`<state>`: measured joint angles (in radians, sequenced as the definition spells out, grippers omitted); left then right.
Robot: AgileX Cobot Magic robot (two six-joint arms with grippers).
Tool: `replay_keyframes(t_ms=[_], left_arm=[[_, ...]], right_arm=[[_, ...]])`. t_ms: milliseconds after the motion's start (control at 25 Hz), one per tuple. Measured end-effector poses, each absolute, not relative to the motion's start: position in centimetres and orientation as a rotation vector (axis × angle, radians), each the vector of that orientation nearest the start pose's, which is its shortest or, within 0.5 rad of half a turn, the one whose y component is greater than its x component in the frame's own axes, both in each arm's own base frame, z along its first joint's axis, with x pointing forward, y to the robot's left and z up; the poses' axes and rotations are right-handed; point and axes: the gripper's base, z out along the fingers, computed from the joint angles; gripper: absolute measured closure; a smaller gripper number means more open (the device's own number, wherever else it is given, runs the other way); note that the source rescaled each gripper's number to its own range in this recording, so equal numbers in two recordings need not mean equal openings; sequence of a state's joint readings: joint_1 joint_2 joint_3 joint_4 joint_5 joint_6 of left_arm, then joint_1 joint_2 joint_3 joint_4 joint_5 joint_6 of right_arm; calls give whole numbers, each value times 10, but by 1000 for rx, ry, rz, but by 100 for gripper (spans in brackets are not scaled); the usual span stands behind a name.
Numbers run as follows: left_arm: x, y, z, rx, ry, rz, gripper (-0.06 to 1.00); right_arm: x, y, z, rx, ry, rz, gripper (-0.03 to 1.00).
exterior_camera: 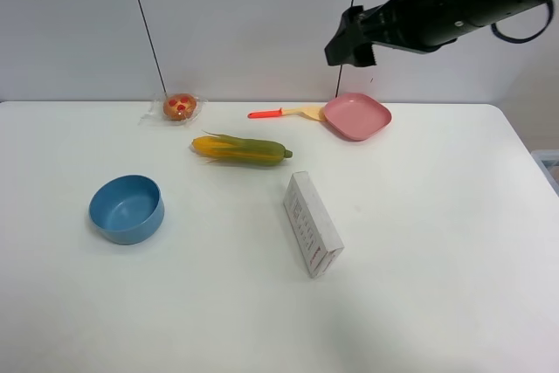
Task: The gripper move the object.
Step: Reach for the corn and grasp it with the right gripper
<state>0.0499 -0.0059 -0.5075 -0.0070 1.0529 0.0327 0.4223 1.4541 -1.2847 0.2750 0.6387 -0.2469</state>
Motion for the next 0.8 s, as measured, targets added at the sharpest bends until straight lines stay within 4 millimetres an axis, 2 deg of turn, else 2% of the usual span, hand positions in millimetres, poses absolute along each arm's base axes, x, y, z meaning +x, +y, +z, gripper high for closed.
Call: replay_keyframes(t_ms=[200, 440, 560, 800], left_arm=[[-6, -1, 280, -17, 2023, 44, -6], [-6, -1, 280, -17, 2023, 44, -6], [-6, -1, 280, -17, 2023, 44, -6], [-6, -1, 280, -17, 2023, 44, -6]], right_arm=[[305, 190, 335, -605, 2239, 444, 8], [321, 258, 324, -587, 2255, 470, 11], [331, 284, 318, -560, 2256, 499, 11], [359, 320, 296, -500, 2265, 501, 11]])
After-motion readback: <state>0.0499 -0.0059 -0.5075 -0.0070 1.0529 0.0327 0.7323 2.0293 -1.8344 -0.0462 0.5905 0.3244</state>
